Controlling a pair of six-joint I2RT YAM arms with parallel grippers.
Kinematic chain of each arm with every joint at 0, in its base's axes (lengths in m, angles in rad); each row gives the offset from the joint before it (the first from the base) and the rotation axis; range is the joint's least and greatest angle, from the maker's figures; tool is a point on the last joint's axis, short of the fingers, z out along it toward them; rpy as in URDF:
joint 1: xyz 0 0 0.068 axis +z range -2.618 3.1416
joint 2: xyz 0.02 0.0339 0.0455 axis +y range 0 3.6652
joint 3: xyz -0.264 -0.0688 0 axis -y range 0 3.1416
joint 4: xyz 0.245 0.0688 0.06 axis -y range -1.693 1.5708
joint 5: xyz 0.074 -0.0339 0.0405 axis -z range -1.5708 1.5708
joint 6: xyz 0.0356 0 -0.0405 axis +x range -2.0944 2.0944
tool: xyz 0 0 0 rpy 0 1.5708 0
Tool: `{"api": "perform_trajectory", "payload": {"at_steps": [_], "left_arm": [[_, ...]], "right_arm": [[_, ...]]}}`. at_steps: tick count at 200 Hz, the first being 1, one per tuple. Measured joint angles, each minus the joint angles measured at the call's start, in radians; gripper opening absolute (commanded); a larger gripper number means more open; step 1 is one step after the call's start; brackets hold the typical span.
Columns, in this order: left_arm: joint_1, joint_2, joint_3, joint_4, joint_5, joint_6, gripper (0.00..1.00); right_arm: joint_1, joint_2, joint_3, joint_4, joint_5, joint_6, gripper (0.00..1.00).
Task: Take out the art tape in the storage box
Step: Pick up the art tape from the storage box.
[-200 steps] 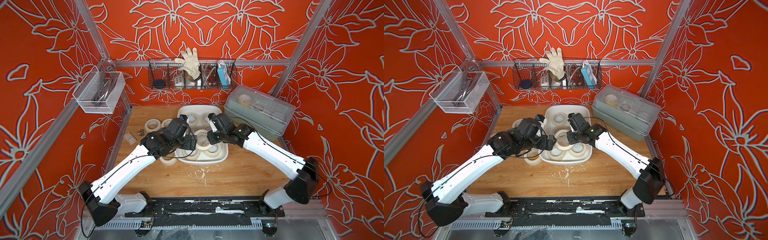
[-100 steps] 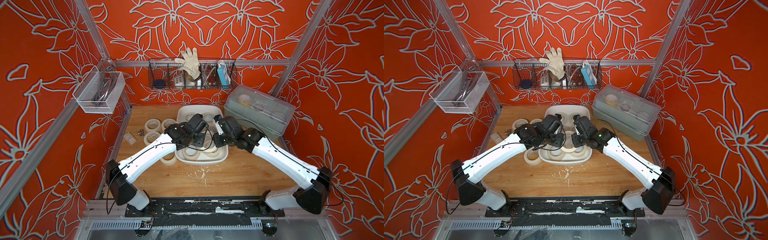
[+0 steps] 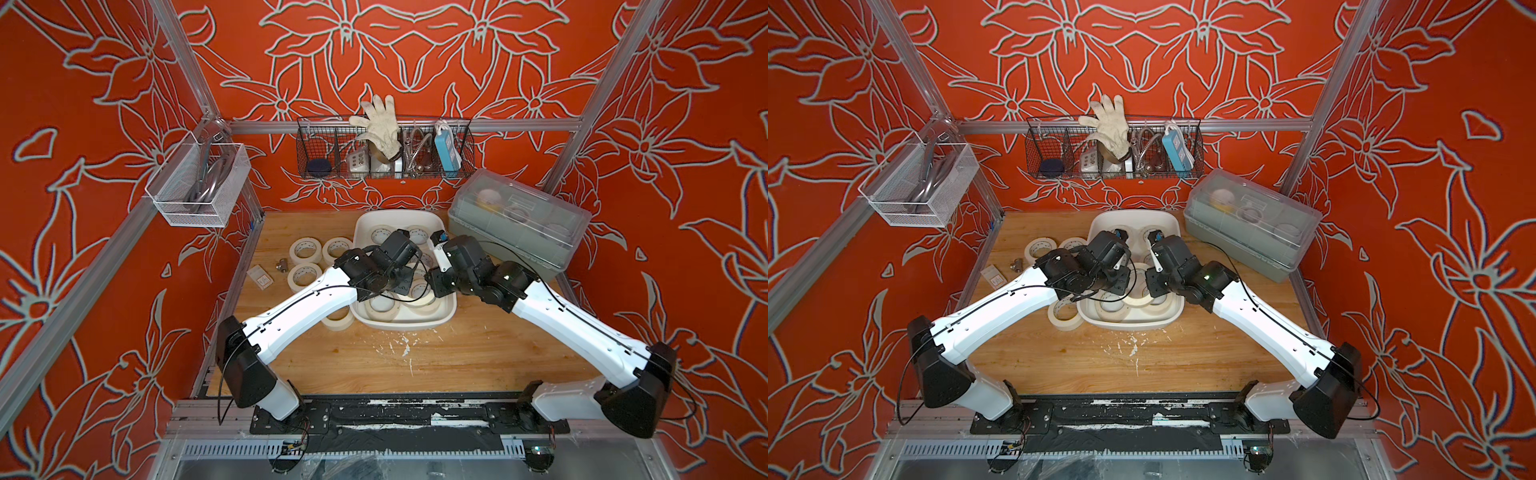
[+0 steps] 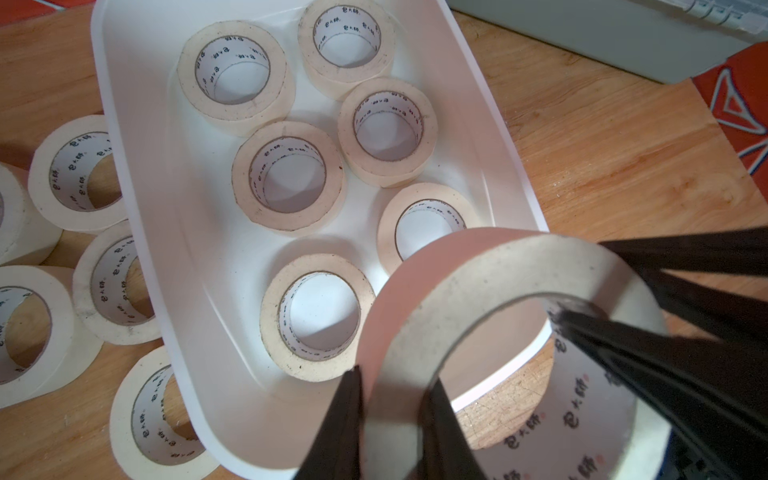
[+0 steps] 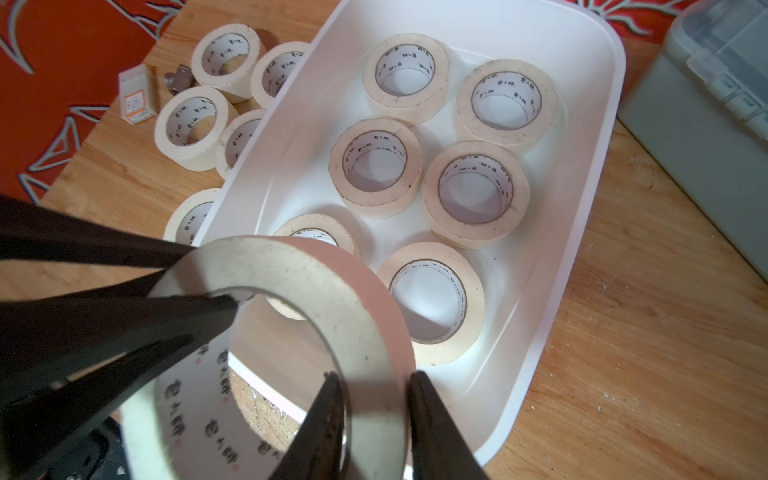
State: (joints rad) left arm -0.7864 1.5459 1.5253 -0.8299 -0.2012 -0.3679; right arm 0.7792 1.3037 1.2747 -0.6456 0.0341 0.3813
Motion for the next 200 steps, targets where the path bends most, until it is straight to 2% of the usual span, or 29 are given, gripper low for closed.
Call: {"api": "perform_trajectory", "payload": {"at_steps": [29,63,108,150,200], "left_arm": [[0.013,-0.031,-0.052,0.002,-0.015,-0.02,0.0],[0.078,-0.111,-0.12,0.016,-0.03,-0.072,0.0],[0.267,-0.285,-0.294,0.063,-0.064,-0.185,0.0],[0.408,-0.433,-0.484,0.108,-0.126,-0.283,0.0],[0.62,-0.574,-0.687,0.128,-0.164,-0.463,0.0]], "right_arm": [[0.0,-0.08,-0.02,0.037,-0.007,-0.014,0.57],[0.0,-0.147,-0.048,0.081,0.021,-0.013,0.6],[-0.01,-0.172,-0.088,0.105,0.063,-0.001,0.6],[-0.031,-0.171,-0.1,0.108,0.062,0.017,0.59],[-0.053,-0.158,-0.122,0.121,0.044,0.027,0.59]]}}
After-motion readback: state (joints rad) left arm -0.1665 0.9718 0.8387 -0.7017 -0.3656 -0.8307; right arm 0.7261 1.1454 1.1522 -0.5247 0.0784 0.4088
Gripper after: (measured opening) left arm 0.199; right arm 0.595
